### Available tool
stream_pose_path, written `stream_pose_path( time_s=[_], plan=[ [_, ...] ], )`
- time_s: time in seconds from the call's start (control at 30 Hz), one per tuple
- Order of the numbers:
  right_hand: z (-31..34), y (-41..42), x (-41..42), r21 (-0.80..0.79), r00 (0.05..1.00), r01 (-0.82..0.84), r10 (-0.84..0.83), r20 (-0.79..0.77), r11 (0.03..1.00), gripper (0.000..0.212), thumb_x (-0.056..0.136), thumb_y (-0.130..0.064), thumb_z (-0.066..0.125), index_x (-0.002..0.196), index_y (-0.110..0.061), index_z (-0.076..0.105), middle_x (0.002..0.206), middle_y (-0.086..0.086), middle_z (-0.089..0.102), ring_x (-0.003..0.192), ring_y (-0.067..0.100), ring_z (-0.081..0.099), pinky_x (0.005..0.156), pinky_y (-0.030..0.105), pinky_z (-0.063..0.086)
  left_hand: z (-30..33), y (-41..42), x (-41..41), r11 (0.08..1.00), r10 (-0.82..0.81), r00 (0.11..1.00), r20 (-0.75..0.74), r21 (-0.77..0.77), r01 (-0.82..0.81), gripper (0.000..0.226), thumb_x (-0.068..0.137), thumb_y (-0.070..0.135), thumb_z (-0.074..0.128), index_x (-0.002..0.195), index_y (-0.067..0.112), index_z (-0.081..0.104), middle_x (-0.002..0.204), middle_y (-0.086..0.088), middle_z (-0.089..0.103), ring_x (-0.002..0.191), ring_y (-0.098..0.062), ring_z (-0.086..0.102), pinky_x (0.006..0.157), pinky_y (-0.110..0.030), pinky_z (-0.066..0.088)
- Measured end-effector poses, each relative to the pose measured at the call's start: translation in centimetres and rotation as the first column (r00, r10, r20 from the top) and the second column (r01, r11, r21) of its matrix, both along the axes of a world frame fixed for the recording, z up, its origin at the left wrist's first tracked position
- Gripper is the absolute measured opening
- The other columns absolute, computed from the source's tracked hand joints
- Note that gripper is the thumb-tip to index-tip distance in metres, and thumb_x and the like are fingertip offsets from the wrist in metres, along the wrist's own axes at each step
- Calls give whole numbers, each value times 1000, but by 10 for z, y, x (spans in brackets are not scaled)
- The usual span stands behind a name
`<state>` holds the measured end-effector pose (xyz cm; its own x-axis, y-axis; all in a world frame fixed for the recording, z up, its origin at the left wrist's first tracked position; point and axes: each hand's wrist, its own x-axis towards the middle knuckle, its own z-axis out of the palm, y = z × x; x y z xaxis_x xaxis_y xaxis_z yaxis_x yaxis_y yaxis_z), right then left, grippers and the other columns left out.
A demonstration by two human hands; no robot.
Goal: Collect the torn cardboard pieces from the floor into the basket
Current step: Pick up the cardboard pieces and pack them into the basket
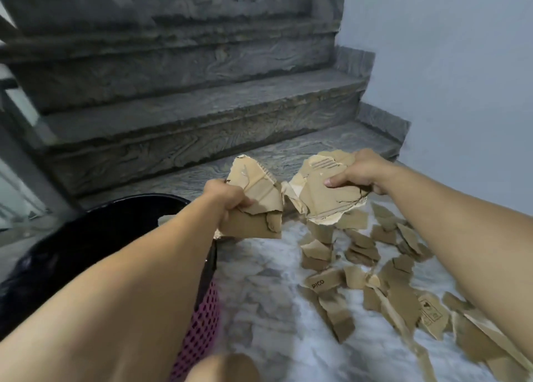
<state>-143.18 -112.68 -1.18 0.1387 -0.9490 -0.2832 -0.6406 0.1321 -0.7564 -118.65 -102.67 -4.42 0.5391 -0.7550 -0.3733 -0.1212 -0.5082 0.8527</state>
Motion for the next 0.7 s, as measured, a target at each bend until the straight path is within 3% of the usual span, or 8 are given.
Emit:
stream_pose_path(
  time_s=[0.13, 0.23, 0.33, 0.43, 0.47, 0.57, 0.7],
  plan=[
    [16, 8, 48, -84, 995, -104, 104, -11, 991, 75, 45, -32, 98, 107, -7, 65, 101, 8, 70, 94, 24, 67, 86, 32, 55, 28, 41, 36, 995, 97, 994, 50, 3, -97, 62, 63, 7, 88, 119, 5, 61, 106, -10, 65, 93, -31, 62, 83, -41, 54],
    [25, 23, 95, -103, 972, -221, 227, 62, 970, 82, 35, -35, 99, 104, -6, 64, 99, 9, 73, 90, 25, 70, 88, 39, 58, 46, 83, 65, 983, 184, 977, 112, -2, -185, 68, 65, 9, 88, 126, 6, 57, 103, -9, 61, 91, -30, 62, 80, -38, 54],
    [37, 56, 142, -110, 936, -313, 326, 133, 943, 68, 54, -24, 96, 108, -3, 61, 102, 9, 70, 90, 21, 68, 84, 33, 57, 59, 124, 95, 962, 270, 949, 162, 0, -273, 77, 68, 9, 86, 136, 6, 49, 111, -12, 59, 89, -29, 59, 76, -35, 50],
    [38, 79, 186, -156, 904, -388, 408, 130, 909, 62, 67, -21, 90, 116, -4, 57, 103, 7, 65, 82, 17, 62, 65, 28, 50, 63, 158, 122, 941, 325, 923, 206, 25, -337, 69, 67, 6, 87, 128, 3, 55, 106, -13, 62, 89, -30, 62, 77, -38, 53],
    [35, 87, 201, -166, 892, -417, 437, 116, 894, 65, 67, -23, 90, 120, -5, 55, 108, 8, 64, 86, 19, 63, 67, 29, 52, 63, 170, 130, 928, 355, 907, 226, 29, -370, 67, 66, 5, 87, 126, 3, 56, 106, -14, 63, 91, -32, 62, 79, -40, 54],
    [20, 106, 237, -259, 888, -450, 459, -28, 855, 77, 67, -32, 90, 129, -9, 52, 128, 11, 59, 114, 29, 58, 93, 37, 50, 54, 193, 150, 898, 402, 857, 322, 46, -438, 70, 67, 7, 86, 129, 6, 55, 105, -12, 61, 96, -33, 60, 82, -40, 53],
    [0, 132, 272, -414, 886, -460, 441, -147, 786, 55, 81, -33, 79, 124, -12, 51, 123, 13, 61, 112, 33, 57, 86, 37, 46, 28, 207, 163, 876, 400, 740, 540, 12, -482, 61, 73, 8, 81, 129, 9, 58, 118, -11, 64, 107, -29, 60, 90, -33, 50]
  ],
)
